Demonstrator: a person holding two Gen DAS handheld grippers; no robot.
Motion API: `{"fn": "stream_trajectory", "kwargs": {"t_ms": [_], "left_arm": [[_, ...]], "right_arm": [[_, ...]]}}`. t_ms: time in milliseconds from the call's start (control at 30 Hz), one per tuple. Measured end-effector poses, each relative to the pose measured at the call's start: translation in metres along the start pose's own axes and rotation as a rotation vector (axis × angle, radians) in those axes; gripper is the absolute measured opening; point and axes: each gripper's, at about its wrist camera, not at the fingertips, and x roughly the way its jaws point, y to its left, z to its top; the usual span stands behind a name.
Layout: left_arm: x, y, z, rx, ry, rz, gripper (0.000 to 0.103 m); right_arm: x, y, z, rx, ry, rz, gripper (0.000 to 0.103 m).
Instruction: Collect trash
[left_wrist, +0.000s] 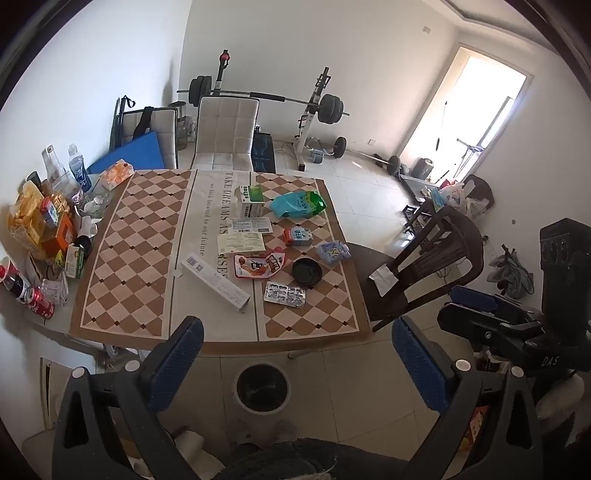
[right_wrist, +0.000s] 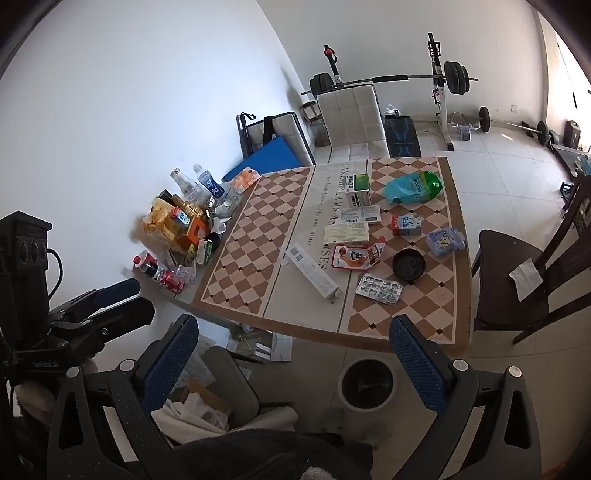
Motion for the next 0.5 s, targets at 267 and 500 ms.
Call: {"fn": "stream_trajectory", "kwargs": {"t_ms": [267, 500], "left_arm": [[0.0000, 0.0003, 0.0000, -0.003, 0.001, -0.009, 0.103], [-0.0003, 0.0007, -0.0001, 0.000, -0.003, -0.011, 0.103]], "right_arm": [[-0.0026, 0.0039, -0.0014, 0.002, 0.011, -0.002, 0.103], [-0.0049, 0.0002, -0.0016, 0.005, 0.005, 0.007, 0.103]]}}
